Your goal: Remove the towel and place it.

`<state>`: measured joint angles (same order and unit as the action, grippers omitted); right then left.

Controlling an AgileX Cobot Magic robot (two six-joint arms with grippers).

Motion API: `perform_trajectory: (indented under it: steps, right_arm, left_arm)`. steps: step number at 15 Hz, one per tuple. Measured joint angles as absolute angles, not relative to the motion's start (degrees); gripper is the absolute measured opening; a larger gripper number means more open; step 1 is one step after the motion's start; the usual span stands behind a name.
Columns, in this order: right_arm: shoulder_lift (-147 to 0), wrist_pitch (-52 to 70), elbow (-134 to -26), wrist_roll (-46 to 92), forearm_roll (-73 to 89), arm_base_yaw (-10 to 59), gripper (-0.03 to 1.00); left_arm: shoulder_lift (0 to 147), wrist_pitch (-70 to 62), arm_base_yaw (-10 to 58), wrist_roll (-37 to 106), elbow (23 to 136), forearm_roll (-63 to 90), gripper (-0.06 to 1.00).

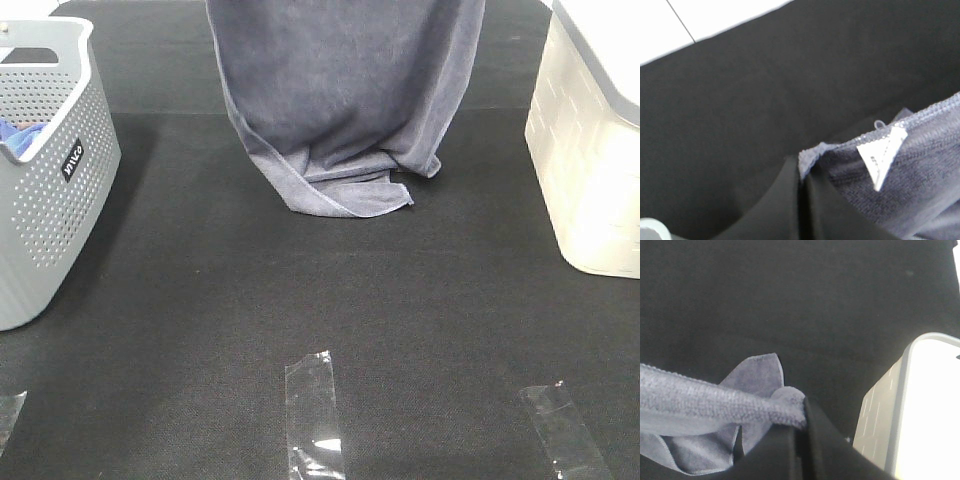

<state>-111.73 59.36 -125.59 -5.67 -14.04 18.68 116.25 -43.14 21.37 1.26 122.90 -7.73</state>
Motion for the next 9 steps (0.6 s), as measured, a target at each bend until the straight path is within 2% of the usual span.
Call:
perform_trajectory:
  steps: [3, 5, 9]
  right_arm:
    - [-116.1, 57.6, -125.5, -5.7, -14.8, 18.7, 0.0]
    - [-120.3, 50.9, -125.2, -5.7, -18.7, 18.6, 0.0]
    - [-122.8, 27.0, -127.1, -6.5, -30.9, 17.8, 0.0]
  left_arm:
    - [121.1, -43.5, 21.3, 1.3, 122.9, -8.9, 0.0]
    - [125.2, -36.8, 21.2, 1.3, 122.9, -14.3, 0.0]
    - [126.8, -4.0, 17.5, -6.0, 124.2, -32.0, 0.0]
